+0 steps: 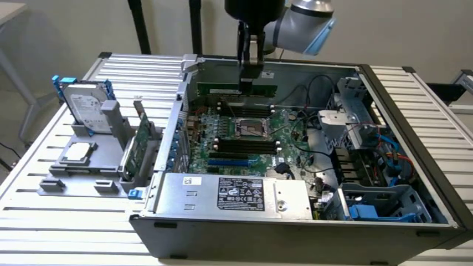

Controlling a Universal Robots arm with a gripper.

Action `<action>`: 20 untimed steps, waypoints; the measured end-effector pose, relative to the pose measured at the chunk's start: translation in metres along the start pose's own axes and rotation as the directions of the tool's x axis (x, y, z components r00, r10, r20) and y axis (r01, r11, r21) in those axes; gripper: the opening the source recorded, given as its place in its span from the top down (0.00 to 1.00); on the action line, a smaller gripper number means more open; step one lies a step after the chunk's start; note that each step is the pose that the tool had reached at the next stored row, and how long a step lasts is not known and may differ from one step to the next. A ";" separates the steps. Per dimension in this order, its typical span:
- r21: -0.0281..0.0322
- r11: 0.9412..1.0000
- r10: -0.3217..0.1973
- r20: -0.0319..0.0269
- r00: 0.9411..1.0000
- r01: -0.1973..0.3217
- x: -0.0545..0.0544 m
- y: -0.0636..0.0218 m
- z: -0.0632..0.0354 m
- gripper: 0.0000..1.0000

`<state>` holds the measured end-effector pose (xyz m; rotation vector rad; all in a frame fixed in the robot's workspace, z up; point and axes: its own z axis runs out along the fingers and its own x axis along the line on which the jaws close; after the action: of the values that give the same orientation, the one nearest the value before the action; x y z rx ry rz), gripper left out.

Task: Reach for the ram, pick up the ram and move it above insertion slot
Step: 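Pick up the ram and move it above insertion slot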

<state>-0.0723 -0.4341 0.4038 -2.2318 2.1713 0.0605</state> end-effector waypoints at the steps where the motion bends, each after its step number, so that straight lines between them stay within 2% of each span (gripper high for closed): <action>1: 0.000 1.000 0.000 0.000 1.000 0.000 -0.004 -0.0017 0.0004 0.87; 8: 0.000 1.000 0.000 -0.001 1.000 0.000 -0.027 -0.0142 0.0035 0.87; 20: 0.000 1.000 0.007 -0.004 1.000 -0.007 -0.050 -0.0283 0.0085 0.87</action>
<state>-0.0455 -0.3826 0.3975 -2.2256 2.1815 0.0563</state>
